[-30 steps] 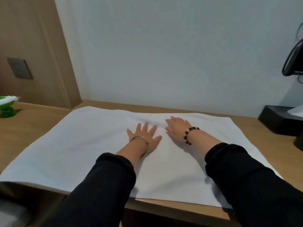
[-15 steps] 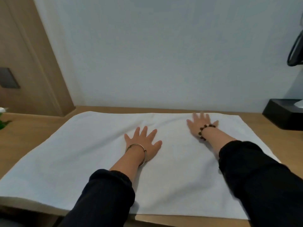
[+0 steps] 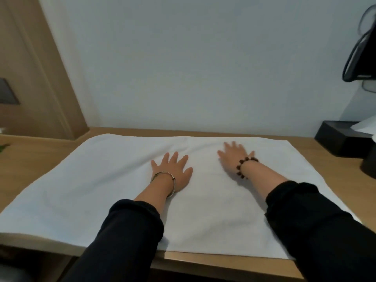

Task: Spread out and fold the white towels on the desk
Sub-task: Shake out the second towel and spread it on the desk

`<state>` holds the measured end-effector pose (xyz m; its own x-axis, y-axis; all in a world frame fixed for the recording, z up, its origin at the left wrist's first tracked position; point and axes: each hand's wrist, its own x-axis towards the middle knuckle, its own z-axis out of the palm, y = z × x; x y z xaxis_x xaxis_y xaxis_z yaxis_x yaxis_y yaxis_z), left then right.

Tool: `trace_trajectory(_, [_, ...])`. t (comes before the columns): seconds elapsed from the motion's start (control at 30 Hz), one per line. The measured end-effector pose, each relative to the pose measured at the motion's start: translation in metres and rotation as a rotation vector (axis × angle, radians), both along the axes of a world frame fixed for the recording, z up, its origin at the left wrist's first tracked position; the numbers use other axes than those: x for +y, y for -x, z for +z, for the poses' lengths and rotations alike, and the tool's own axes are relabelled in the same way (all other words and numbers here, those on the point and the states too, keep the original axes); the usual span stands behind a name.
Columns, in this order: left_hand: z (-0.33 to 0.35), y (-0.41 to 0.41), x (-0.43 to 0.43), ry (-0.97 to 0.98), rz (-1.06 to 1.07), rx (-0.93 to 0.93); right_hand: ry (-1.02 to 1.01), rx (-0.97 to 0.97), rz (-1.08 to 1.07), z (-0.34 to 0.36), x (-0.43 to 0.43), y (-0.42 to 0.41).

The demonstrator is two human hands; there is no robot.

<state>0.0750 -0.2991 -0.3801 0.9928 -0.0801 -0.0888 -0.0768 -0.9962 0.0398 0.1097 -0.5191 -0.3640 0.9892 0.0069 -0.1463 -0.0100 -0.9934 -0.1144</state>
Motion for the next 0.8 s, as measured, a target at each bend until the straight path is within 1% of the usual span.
trace_trajectory(0.03, [0.004, -0.001, 0.001, 0.044, -0.018, 0.006, 0.002, -0.002, 0.092, -0.005, 0.013, 0.007])
trace_trajectory(0.07, [0.008, 0.0, 0.004, 0.112, -0.042, 0.025, 0.004, -0.01, 0.126, -0.009, 0.019, 0.013])
trace_trajectory(0.13, [0.015, 0.003, 0.013, 0.263, -0.087, 0.068, 0.03, 0.006, 0.065, -0.009, 0.02, 0.018])
trace_trajectory(0.17, [0.018, 0.007, 0.018, 0.301, -0.104, 0.074, 0.052, 0.042, 0.013, -0.003, 0.023, 0.02])
trace_trajectory(0.23, [0.022, 0.017, 0.032, 0.257, -0.11, 0.048, 0.096, 0.077, -0.043, 0.011, 0.043, 0.022])
trace_trajectory(0.27, [0.023, 0.023, 0.04, 0.195, -0.091, 0.029, 0.093, 0.044, -0.02, 0.018, 0.062, 0.024])
trace_trajectory(0.33, [0.027, 0.032, 0.06, 0.039, -0.016, 0.008, 0.014, -0.054, 0.087, 0.028, 0.11, 0.033])
trace_trajectory(0.4, [0.028, 0.041, 0.084, -0.049, 0.078, 0.024, -0.085, -0.058, 0.185, 0.032, 0.157, 0.048])
trace_trajectory(0.47, [0.026, 0.053, 0.11, -0.019, 0.167, 0.055, -0.103, 0.001, 0.273, 0.022, 0.191, 0.064])
trace_trajectory(0.53, [0.02, 0.069, 0.137, 0.021, 0.201, 0.08, -0.036, 0.015, 0.337, 0.002, 0.205, 0.078])
trace_trajectory(0.67, [0.003, 0.099, 0.198, -0.02, 0.198, 0.076, -0.021, -0.058, 0.342, -0.01, 0.203, 0.082])
trace_trajectory(0.8, [0.0, 0.111, 0.249, -0.076, 0.35, 0.038, -0.002, -0.067, 0.368, -0.012, 0.203, 0.081])
